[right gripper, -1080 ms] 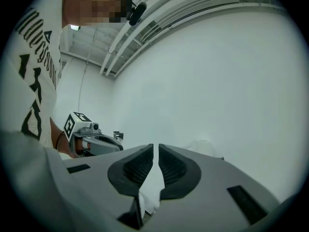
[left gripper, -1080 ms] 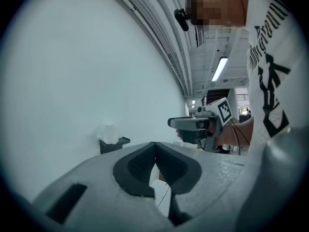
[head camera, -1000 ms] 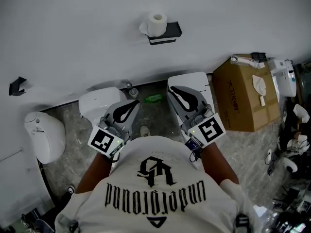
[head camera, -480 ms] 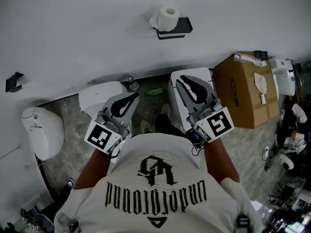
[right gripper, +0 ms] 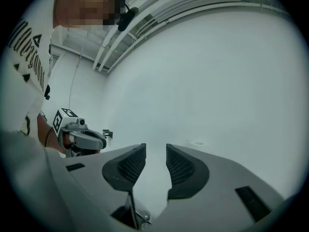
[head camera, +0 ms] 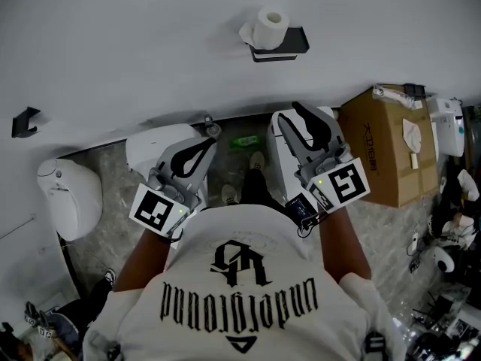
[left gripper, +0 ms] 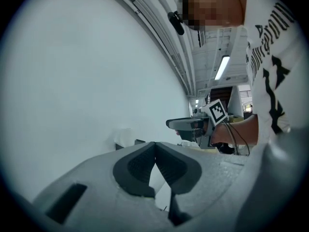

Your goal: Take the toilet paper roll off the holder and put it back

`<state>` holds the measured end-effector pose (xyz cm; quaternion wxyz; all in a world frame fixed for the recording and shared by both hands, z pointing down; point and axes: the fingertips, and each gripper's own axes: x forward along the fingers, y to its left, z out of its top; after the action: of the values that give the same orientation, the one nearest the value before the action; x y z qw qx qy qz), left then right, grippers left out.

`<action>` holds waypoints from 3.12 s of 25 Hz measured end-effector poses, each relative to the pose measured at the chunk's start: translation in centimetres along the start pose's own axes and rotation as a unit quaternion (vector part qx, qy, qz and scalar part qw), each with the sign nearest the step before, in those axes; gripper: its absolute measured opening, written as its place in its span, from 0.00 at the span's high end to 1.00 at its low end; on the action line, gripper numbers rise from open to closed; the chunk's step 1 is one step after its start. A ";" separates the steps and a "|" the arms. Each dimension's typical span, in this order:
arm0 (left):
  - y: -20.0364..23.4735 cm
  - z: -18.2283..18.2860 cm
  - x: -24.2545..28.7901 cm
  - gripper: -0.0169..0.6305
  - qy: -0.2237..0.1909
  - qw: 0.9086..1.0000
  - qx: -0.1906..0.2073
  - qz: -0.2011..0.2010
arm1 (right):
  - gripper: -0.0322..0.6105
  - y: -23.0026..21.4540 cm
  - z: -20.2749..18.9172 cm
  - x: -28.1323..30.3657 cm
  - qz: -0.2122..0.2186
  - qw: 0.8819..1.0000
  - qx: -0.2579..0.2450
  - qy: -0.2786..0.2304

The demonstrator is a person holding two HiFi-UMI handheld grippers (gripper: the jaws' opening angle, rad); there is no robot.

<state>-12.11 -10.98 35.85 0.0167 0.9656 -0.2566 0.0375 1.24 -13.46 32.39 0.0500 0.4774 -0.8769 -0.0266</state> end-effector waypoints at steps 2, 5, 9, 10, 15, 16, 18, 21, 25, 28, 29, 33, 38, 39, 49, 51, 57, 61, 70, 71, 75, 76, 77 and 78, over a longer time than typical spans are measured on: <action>0.4 -0.1 0.6 0.95 0.004 1.000 0.002 0.002 | 0.76 -0.5 -0.4 0.8 0.006 1.000 0.003 0.005; 1.3 -0.3 2.0 0.95 0.011 1.000 0.005 0.008 | 0.73 -1.9 -0.9 1.7 0.010 1.000 0.008 0.009; 2.1 -0.3 3.9 0.95 0.016 1.000 -0.003 0.012 | 0.68 -4.0 -1.7 3.2 0.021 0.999 0.019 0.018; 2.4 -0.4 4.4 0.95 0.018 1.000 -0.005 0.014 | 0.66 -4.5 -1.9 3.6 0.024 0.999 0.021 0.021; 4.4 -0.7 6.6 0.95 0.022 0.999 -0.016 0.026 | 0.57 -7.0 -2.6 6.0 0.032 0.999 0.027 0.030; 4.9 -0.7 7.1 0.95 0.022 0.999 -0.018 0.028 | 0.56 -7.6 -2.8 6.5 0.032 0.999 0.028 0.033; 5.6 -0.8 7.9 0.95 0.023 0.999 -0.023 0.031 | 0.54 -8.8 -3.1 7.5 0.030 0.998 0.033 0.038; 6.6 -0.9 9.2 0.95 0.026 0.999 -0.028 0.032 | 0.51 -10.2 -3.9 9.0 0.035 0.997 0.040 0.052; 7.5 -1.2 11.0 0.95 0.029 0.999 -0.033 0.032 | 0.48 -12.1 -4.9 10.9 0.036 0.996 0.050 0.068; 8.3 -1.3 12.4 0.95 0.032 0.998 -0.038 0.034 | 0.47 -13.6 -5.5 12.2 0.029 0.995 0.056 0.076; 8.7 -1.3 12.7 0.95 0.033 0.998 -0.039 0.034 | 0.46 -14.1 -5.7 12.7 0.026 0.995 0.057 0.078; 10.3 -1.5 13.7 0.95 0.036 0.997 -0.046 0.042 | 0.45 -16.1 -6.5 14.7 0.016 0.994 0.061 0.091; 12.0 -2.0 14.7 0.95 0.039 0.996 -0.056 0.049 | 0.43 -17.3 -7.6 17.2 0.025 0.991 0.061 0.114; 12.2 -2.1 15.0 0.95 0.040 0.996 -0.058 0.050 | 0.43 -17.4 -7.9 17.6 0.031 0.990 0.061 0.119; 12.6 -2.3 16.4 0.95 0.044 0.995 -0.062 0.058 | 0.42 -17.9 -8.7 19.2 0.048 0.989 0.056 0.129; 12.6 -2.5 16.3 0.95 0.046 0.995 -0.064 0.061 | 0.42 -17.8 -8.9 19.2 0.049 0.989 0.053 0.132; 12.3 -2.8 15.6 0.95 0.046 0.995 -0.065 0.067 | 0.43 -17.6 -9.0 19.0 0.039 0.990 0.042 0.130; 11.8 -2.3 14.8 0.95 0.043 0.995 -0.063 0.070 | 0.43 -17.4 -7.9 18.3 0.031 0.992 0.035 0.120; 10.0 -1.4 11.6 0.95 0.030 0.996 -0.051 0.060 | 0.43 -14.9 -4.9 15.8 0.011 0.995 0.017 0.097; 9.7 -1.3 11.1 0.95 0.029 0.997 -0.049 0.058 | 0.43 -14.5 -4.5 15.5 0.009 0.995 0.015 0.094; 8.7 -0.8 9.1 0.95 0.022 0.998 -0.042 0.048 | 0.43 -12.6 -3.2 13.9 -0.003 0.996 0.009 0.088; 8.3 -0.7 8.6 0.95 0.020 0.998 -0.040 0.045 | 0.43 -12.1 -2.9 13.3 -0.007 0.996 0.008 0.085; 7.9 -0.6 8.1 0.95 0.018 0.998 -0.038 0.042 | 0.43 -11.6 -2.6 12.8 -0.010 0.996 0.006 0.083; 7.5 -0.5 7.6 0.95 0.016 0.998 -0.036 0.039 | 0.43 -11.0 -2.3 12.2 -0.014 0.997 0.005 0.081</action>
<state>-9.32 -21.23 37.05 0.0545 0.9529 -0.2949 0.0445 4.15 -29.68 34.40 0.1178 0.4902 -0.8634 0.0162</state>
